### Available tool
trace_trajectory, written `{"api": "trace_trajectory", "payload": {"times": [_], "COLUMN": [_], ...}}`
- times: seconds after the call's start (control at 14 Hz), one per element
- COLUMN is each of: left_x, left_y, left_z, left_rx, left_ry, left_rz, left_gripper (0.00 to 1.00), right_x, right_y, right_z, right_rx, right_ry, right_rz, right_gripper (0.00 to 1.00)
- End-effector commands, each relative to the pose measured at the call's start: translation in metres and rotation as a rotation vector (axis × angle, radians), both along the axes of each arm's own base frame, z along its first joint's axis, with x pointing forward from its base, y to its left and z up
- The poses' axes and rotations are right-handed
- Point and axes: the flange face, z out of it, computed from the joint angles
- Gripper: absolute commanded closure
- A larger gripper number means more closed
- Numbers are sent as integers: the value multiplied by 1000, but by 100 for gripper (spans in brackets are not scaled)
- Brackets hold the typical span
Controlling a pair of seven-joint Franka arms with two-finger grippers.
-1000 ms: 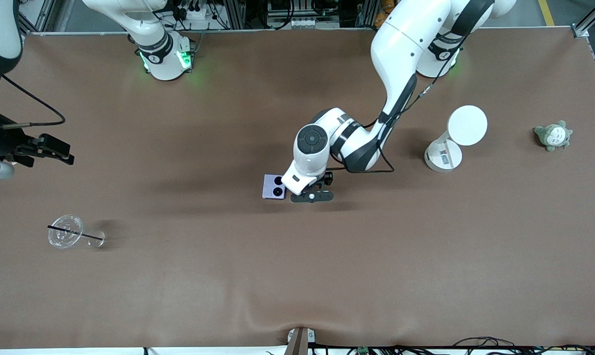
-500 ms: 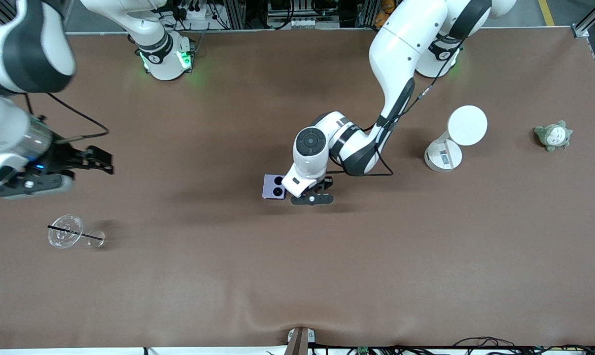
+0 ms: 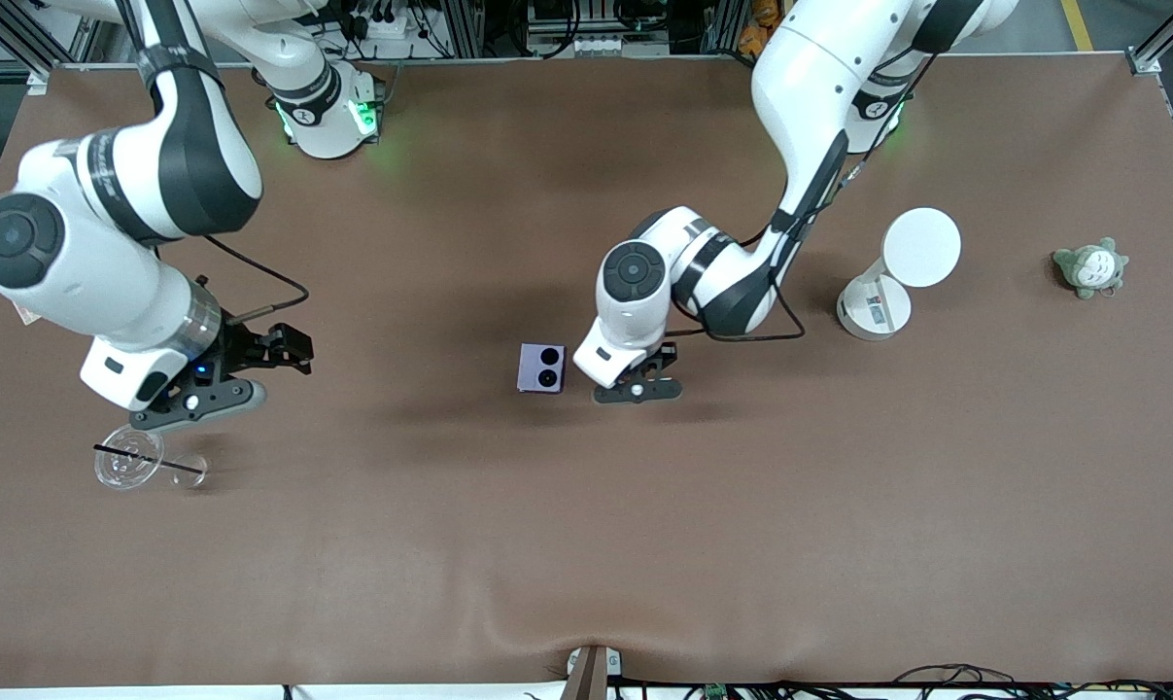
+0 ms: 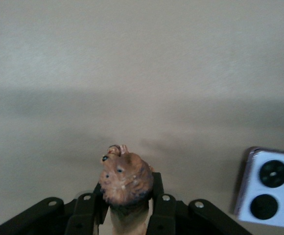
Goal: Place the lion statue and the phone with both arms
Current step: 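Lift the lion with the left gripper while the right gripper reaches the phone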
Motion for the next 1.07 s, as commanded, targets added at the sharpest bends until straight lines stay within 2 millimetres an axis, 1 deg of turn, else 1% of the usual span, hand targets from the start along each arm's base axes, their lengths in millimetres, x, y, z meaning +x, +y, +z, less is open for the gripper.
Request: {"api": "trace_trajectory", "payload": {"times": [0.0,0.14,0.21,0.29,0.36,0.43,0.5,0.57,0.64,0.71,0.79,0.86,0.93,1.0], "left_x": [-36,-50,-56,-60,-63,-66,-71,-76,-78,-83,-82,-74,-71,-73], "left_y": [33,59,73,90,107,121,132,138,146,155,169,192,203,208], "left_z": [16,17,19,22,27,29,28,27,25,21,17,14,12,8], "left_rx": [45,61,64,66,68,71,79,81,73,51,24,12,15,20], "left_ry": [20,30,30,30,34,38,48,50,39,13,-16,-28,-22,-11], "left_rz": [6,7,6,-2,-22,-34,-38,-40,-40,-53,-74,-102,-126,-140], "left_gripper": [89,90,90,90,90,90,90,90,90,90,90,90,90,90], "right_x": [7,1,0,0,-2,-4,-3,-8,-13,-15,-14,-14,-15,-18], "right_y": [16,53,64,78,87,100,109,127,140,147,152,164,177,189], "right_z": [-11,-30,-47,-76,-86,-102,-118,-122,-129,-134,-140,-145,-153,-162], "right_rx": [55,38,31,22,18,19,12,5,-2,-11,-13,-4,-1,2], "right_ry": [26,54,79,120,130,146,159,156,162,169,162,139,119,112], "right_rz": [0,56,76,96,110,121,126,144,122,46,-43,-115,-156,-185], "right_gripper": [0,0,0,0,0,0,0,0,0,0,0,0,0,0]}}
